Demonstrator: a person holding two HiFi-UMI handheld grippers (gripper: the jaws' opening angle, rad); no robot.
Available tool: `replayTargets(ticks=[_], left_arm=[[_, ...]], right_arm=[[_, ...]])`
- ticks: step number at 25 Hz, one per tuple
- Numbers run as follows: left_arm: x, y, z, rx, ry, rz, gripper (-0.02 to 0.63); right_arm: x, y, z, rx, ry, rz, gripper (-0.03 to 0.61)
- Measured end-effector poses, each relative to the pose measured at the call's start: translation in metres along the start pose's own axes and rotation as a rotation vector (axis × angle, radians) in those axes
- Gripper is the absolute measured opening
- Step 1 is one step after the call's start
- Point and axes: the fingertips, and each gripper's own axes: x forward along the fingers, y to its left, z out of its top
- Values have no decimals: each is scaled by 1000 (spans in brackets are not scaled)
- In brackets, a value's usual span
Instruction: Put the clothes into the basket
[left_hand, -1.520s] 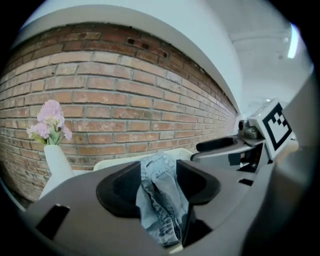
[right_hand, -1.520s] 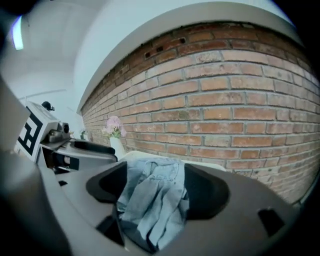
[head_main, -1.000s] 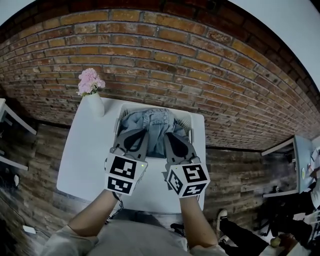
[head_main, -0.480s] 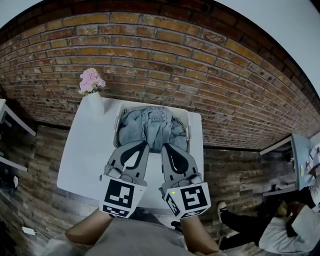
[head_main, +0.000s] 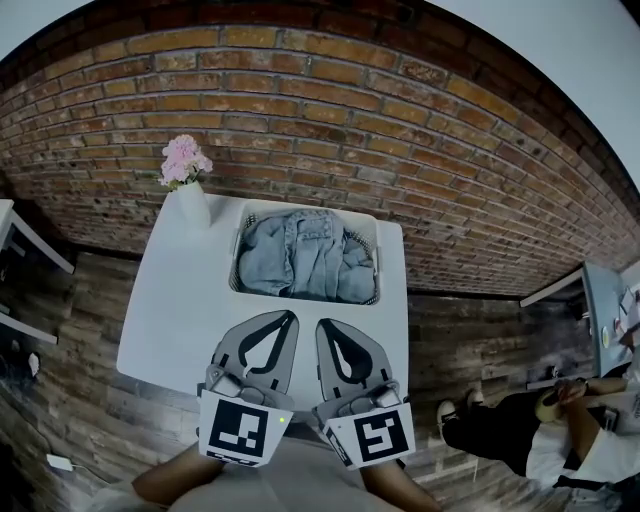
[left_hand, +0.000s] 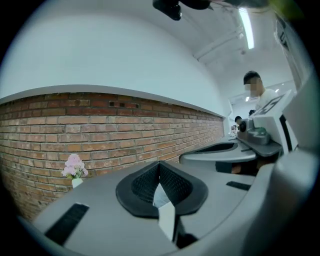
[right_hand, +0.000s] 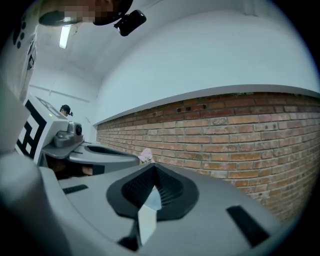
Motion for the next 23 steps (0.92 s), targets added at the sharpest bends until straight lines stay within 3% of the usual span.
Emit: replayTargets(ticks=[23], left_arm=[[-29,-10,-37,-40,35,-64,8]], right_arm=[[-17,25,-30,22,19,-51,6]])
